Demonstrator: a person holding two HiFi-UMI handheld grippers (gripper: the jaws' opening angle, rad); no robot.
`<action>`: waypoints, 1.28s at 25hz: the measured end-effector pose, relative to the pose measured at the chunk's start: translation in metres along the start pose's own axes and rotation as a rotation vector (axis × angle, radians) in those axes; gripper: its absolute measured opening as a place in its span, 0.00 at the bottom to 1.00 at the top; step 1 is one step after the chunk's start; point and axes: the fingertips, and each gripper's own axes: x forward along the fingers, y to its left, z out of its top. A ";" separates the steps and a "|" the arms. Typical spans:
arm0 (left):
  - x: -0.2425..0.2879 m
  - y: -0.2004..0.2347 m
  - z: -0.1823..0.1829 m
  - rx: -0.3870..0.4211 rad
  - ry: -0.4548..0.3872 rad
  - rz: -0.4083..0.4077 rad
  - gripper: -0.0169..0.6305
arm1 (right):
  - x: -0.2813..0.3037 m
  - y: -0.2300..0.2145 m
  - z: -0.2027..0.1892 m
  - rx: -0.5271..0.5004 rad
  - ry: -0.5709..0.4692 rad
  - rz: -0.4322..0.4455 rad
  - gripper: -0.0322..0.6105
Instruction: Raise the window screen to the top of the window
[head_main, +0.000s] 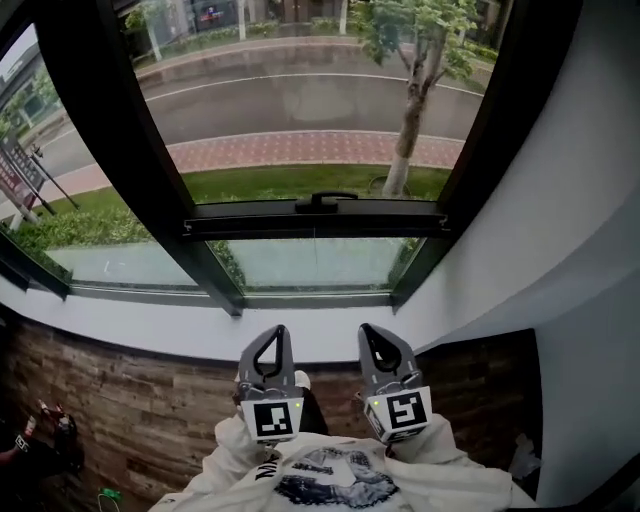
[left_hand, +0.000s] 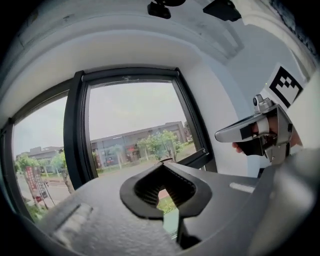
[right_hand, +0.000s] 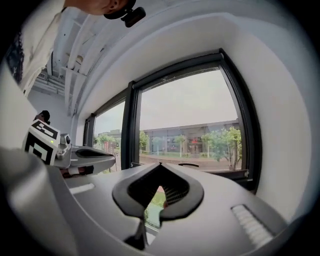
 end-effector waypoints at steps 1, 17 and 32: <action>0.012 0.015 -0.003 -0.020 0.003 -0.003 0.03 | 0.018 0.001 0.002 -0.010 0.006 0.000 0.06; 0.154 0.117 -0.045 -0.038 0.063 -0.072 0.03 | 0.186 -0.026 0.005 -0.015 0.086 -0.117 0.06; 0.219 0.078 -0.081 0.167 0.263 -0.103 0.04 | 0.226 -0.087 -0.034 -0.097 0.179 -0.011 0.18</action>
